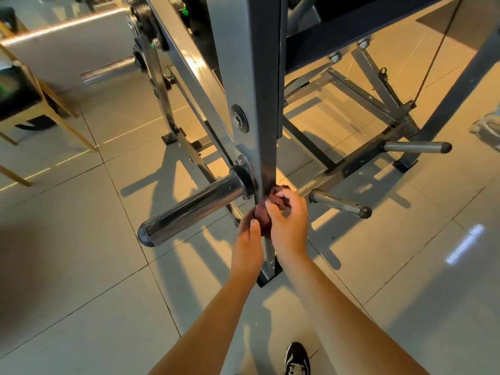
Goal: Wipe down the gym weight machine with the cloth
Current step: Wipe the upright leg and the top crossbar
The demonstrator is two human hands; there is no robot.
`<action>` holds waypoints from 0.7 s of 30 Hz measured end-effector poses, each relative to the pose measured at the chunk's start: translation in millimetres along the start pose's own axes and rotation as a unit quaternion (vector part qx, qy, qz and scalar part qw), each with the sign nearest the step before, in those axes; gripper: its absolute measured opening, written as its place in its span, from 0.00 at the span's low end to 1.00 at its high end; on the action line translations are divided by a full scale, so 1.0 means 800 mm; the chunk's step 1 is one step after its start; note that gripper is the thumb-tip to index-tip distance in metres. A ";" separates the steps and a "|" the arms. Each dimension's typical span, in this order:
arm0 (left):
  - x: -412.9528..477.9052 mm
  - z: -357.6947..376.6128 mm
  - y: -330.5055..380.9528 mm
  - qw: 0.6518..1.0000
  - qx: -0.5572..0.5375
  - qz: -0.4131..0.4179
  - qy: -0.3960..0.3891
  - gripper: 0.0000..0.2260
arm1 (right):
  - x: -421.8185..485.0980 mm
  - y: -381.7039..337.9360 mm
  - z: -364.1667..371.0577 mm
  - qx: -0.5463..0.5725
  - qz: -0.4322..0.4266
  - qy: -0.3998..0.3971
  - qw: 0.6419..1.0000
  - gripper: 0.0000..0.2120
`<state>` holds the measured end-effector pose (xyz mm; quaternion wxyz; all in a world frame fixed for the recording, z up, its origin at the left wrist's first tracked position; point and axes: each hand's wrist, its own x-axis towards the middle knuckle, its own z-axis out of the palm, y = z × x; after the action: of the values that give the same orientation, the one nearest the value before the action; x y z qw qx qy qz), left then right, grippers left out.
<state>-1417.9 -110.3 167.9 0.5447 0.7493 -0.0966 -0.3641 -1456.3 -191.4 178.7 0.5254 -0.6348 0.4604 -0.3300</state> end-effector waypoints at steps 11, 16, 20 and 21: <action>0.003 -0.002 -0.005 1.000 0.002 -0.009 -0.011 0.18 | 0.005 -0.025 -0.010 0.030 -0.039 -0.010 0.999 0.07; 0.005 -0.001 -0.017 1.000 -0.015 0.005 -0.025 0.14 | -0.004 0.031 0.008 -0.002 0.006 0.009 1.000 0.06; 0.011 0.007 -0.045 0.998 -0.001 0.049 -0.027 0.15 | -0.009 0.074 0.009 0.062 0.124 -0.015 0.990 0.06; 0.016 0.009 -0.055 0.998 0.010 0.056 -0.021 0.15 | -0.008 0.078 0.004 0.053 0.127 -0.030 0.990 0.07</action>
<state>-1424.2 -105.3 122.3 0.5543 0.7405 -0.1532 -0.3479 -1470.4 -186.0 117.4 0.6096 -0.5519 0.5032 -0.2658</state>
